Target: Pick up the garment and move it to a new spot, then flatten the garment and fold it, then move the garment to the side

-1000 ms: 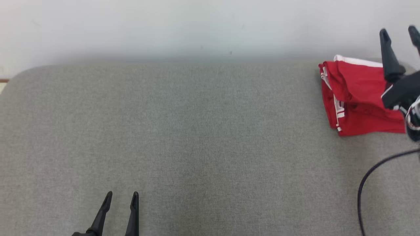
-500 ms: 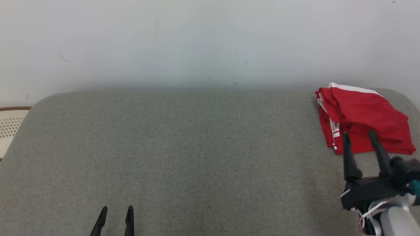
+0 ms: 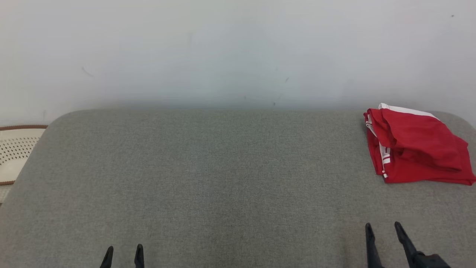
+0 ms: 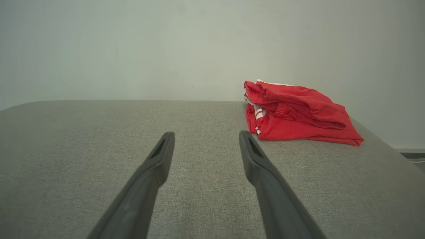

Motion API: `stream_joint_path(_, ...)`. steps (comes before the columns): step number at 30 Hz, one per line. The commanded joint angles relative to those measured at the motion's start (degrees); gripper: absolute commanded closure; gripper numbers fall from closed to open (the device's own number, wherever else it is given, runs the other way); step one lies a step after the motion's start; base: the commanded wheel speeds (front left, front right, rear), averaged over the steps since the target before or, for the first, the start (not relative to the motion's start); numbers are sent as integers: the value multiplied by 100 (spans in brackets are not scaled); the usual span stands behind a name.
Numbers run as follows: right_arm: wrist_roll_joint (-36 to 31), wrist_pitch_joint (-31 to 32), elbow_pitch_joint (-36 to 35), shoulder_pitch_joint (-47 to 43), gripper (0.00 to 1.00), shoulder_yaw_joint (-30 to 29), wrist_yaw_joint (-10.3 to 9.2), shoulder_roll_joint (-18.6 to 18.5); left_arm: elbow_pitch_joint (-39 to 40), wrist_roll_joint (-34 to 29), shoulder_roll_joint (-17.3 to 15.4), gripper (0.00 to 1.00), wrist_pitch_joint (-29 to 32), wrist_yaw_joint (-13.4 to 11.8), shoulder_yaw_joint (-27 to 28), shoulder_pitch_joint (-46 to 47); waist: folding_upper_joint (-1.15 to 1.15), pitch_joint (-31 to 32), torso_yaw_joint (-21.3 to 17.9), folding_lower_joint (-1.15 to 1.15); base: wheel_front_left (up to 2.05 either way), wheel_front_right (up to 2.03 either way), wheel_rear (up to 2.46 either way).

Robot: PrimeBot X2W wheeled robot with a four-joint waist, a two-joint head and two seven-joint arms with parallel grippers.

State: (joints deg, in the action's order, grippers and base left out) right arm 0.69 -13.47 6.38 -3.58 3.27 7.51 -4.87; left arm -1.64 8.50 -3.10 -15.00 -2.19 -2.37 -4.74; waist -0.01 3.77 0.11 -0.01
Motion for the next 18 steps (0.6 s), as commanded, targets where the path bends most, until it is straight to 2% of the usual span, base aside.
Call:
stream_joint_path(1,-93,32,-94,-167,0,63,-4,89,-4,32,3,0,-20,-32,32,-99,1,12,-29,1,0,0,0)
stream_joint_path(9,-153,120,-238,-222,0,175,-4,186,-18,-112,-42,0,-20,-131,84,-122,1,65,-105,1,0,0,0)
stream_joint_path(18,-161,160,-216,-213,0,217,-4,202,-19,-126,-69,0,-20,-114,46,-58,1,114,-99,1,0,0,0)
